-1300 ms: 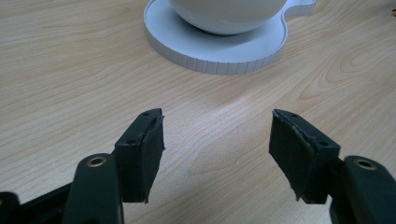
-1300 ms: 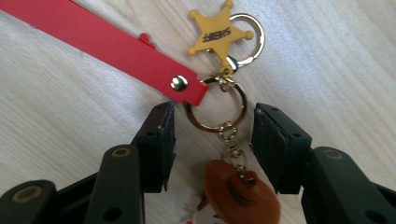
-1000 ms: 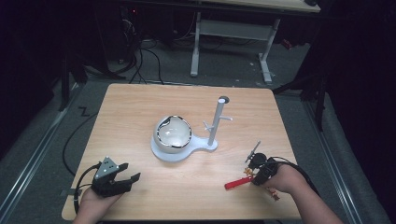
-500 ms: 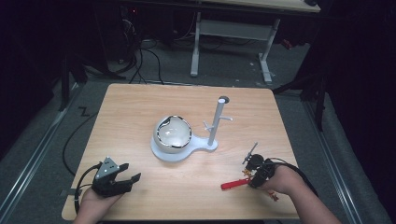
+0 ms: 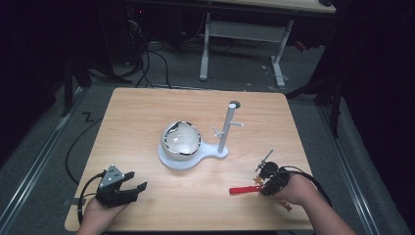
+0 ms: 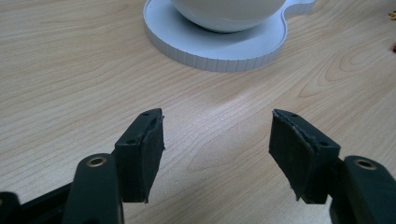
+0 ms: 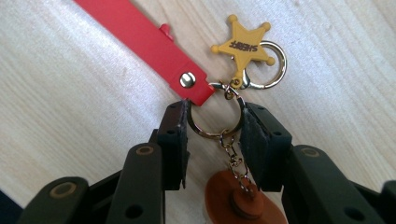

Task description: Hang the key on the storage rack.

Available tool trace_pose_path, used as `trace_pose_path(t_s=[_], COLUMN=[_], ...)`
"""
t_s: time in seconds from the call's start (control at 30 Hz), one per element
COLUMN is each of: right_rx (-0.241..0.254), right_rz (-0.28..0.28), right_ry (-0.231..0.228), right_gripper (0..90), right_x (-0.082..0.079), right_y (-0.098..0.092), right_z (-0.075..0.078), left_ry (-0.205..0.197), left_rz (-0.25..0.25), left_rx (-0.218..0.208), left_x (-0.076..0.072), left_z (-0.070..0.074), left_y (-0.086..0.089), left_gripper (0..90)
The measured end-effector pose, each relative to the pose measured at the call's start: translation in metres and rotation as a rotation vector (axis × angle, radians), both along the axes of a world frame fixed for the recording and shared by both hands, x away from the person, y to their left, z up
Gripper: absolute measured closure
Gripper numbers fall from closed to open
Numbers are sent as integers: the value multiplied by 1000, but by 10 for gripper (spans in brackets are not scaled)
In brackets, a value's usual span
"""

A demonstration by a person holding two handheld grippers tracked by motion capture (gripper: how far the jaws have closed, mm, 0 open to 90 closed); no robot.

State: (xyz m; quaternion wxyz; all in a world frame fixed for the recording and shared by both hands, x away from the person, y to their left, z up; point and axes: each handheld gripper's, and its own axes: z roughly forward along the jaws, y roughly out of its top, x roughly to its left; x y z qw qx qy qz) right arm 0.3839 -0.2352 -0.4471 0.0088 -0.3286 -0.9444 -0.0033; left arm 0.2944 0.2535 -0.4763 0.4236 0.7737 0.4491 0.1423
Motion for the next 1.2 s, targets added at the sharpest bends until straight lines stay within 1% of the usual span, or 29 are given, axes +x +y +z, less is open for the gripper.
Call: trace_pose_path(t_s=[0.03,0.07,0.1,0.13,0.2,0.23,0.27,0.3,0.37,0.4,0.47,0.57,0.6,0.63,0.7,0.73,0.77,0.83,0.93,1.0,1.07,1.13,1.17,1.2], right_rx=[20,20,33,22,-19,-14,-19,-26,-30,-30,-33,-39,-50,-72,-85,-93,-91,-85,-80,-76,-74,-79,-94,-94], right_rz=[3,3,-10,30,28,33,38,39,40,40,41,67,83,101,116,125,143,135,142,146,145,149,146,146], right_ry=[-36,-36,-46,-42,-27,-23,-29,-32,-20,-20,-11,0,-5,-17,-18,-10,-16,-19,-23,-24,-38,-39,-33,-33], right_gripper=[853,853,855,829,768,768,764,744,699,699,648,608,594,559,528,517,519,512,516,542,602,606,612,612], right_x=[1,1,2,3,2,0,0,0,-1,-1,-1,-4,-6,-7,-9,-10,-12,-12,-12,-11,-11,-10,-9,-9], right_y=[-1,-1,-3,-3,-2,-1,0,0,1,1,3,6,8,10,14,15,17,19,20,21,22,22,25,25], right_z=[8,8,13,17,18,17,16,15,12,12,11,10,9,7,3,1,-1,-1,-1,-1,0,0,0,0], left_ry=[3,3,6,5,10,10,9,9,9,10,11,12,12,12,11,11,10,10,10,10,11,11,12,12], left_rz=[1,1,1,4,1,-2,-4,-4,-5,-6,-8,-9,-9,-10,-10,-10,-11,-9,-10,-11,-12,-14,-16,-16], left_rx=[0,0,0,6,2,4,5,5,8,7,7,7,7,6,7,7,8,4,3,3,2,4,4,4], left_x=[0,0,1,1,2,2,2,2,1,1,1,2,2,2,2,2,1,1,1,1,1,1,2,2], left_z=[-1,-1,-2,-2,-2,-2,-2,-2,-2,-2,-3,-3,-3,-2,-2,-2,-2,-2,-2,-1,-2,-2,-2,-2], left_y=[0,0,0,0,-1,-1,-1,-1,-2,-2,-1,-1,-1,-1,-1,-1,-1,0,0,0,-1,-1,-1,-1], left_gripper=[359,359,359,359,359,359,359,359,359,359,359,359,359,359,359,359,359,359,359,359,359,359,360,359])
